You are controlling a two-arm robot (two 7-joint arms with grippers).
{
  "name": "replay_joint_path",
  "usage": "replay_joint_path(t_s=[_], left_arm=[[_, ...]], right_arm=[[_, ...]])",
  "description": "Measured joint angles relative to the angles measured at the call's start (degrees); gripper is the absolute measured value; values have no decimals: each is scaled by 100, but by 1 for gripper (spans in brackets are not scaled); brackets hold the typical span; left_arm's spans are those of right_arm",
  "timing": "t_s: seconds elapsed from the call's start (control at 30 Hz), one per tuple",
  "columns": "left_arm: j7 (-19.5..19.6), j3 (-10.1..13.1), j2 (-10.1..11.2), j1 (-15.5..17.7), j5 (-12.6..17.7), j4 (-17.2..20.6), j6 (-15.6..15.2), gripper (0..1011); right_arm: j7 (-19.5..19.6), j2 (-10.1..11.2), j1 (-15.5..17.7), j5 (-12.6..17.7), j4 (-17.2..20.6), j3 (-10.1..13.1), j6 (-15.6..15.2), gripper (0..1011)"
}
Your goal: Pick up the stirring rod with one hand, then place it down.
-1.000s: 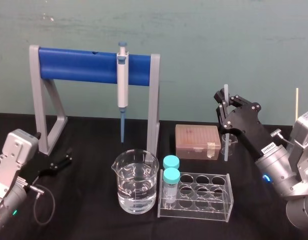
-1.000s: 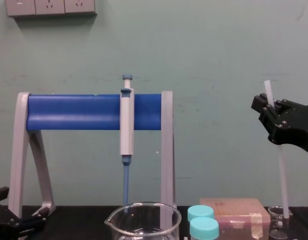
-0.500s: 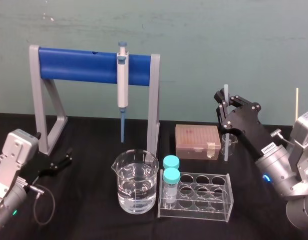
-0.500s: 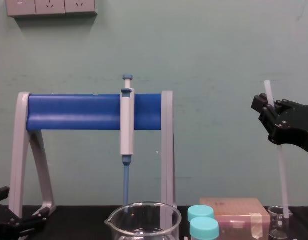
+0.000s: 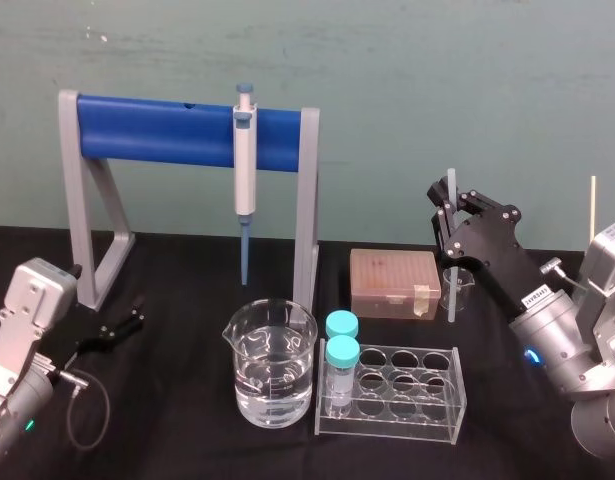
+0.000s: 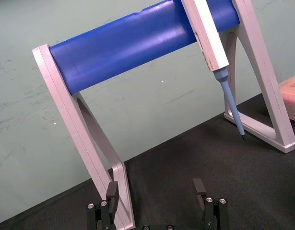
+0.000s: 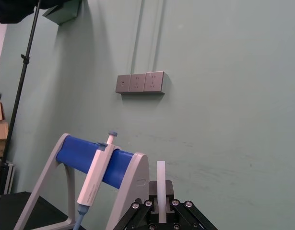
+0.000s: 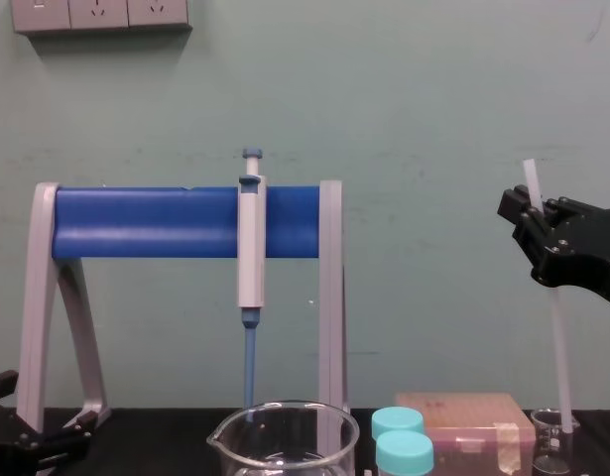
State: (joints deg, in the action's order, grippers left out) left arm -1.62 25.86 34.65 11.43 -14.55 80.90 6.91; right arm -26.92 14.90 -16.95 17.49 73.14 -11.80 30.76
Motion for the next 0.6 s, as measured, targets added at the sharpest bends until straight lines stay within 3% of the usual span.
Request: replay_joint_path(t_s=[0.6], left_arm=[[0, 0, 0, 0, 0, 0, 0, 1000]], right_arm=[[0, 0, 0, 0, 0, 0, 0, 66]])
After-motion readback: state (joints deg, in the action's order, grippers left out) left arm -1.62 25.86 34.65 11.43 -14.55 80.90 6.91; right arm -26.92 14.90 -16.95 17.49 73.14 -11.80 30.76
